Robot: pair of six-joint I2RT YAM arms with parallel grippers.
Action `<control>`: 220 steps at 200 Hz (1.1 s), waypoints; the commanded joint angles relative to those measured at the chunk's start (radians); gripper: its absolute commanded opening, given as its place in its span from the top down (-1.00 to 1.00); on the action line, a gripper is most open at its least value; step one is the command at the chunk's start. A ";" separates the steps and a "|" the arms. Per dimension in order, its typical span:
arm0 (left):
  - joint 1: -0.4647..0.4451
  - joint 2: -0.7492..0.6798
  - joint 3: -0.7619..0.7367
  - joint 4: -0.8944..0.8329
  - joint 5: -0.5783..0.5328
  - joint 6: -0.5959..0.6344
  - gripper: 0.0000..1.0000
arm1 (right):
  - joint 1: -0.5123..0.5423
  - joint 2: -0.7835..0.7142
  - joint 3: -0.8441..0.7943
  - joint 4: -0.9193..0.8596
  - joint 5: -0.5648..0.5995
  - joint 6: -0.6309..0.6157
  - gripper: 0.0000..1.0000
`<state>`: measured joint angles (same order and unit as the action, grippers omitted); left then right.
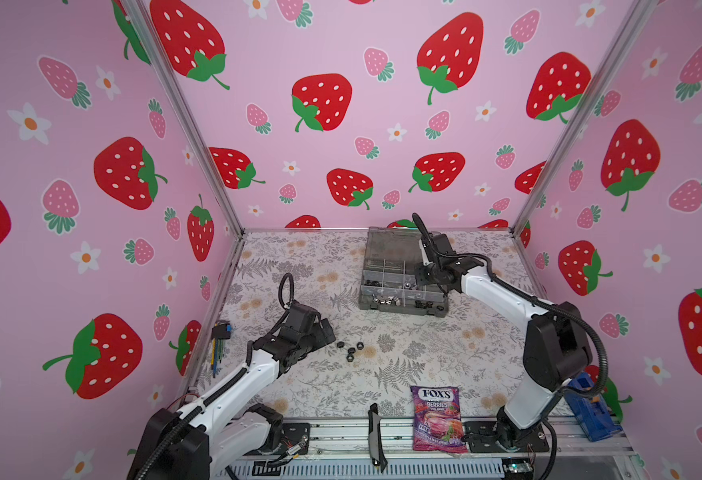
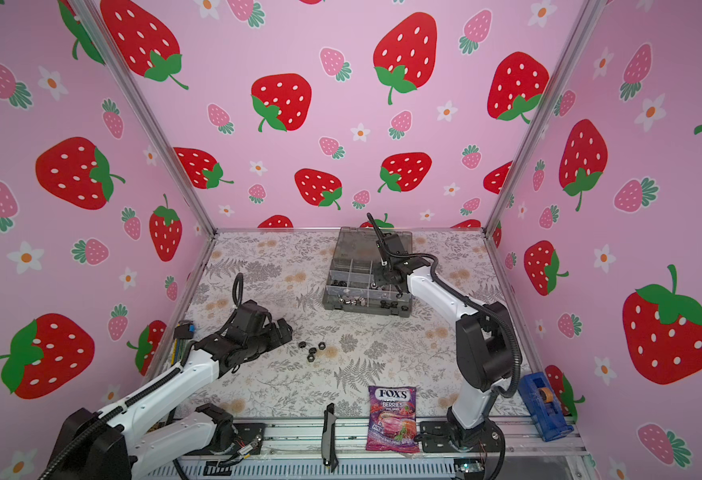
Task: Sort the screws and nuts into containers
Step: 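Carry the silver nut over the organizer box and lower into silver-nut compartment, then open the right gripper and raise it while the left gripper moves to black nuts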
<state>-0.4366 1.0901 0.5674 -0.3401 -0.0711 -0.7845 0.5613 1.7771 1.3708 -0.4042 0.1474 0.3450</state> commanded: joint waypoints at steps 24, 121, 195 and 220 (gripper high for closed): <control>-0.059 0.083 0.105 0.015 -0.068 0.016 -1.00 | -0.018 0.108 0.058 0.010 -0.047 -0.007 0.97; -0.123 0.257 0.185 0.025 -0.081 0.000 -0.85 | -0.021 0.206 0.099 0.038 -0.035 -0.035 0.47; -0.141 0.369 0.256 -0.013 -0.079 -0.016 -0.60 | -0.021 0.093 0.024 0.069 -0.040 -0.037 -0.12; -0.156 0.378 0.261 -0.037 -0.087 -0.002 -0.47 | -0.021 0.007 -0.043 0.122 -0.041 -0.020 -0.25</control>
<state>-0.5758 1.4601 0.7895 -0.3237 -0.1284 -0.7898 0.5449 1.8912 1.3777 -0.3290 0.1036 0.3138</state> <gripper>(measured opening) 0.763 0.596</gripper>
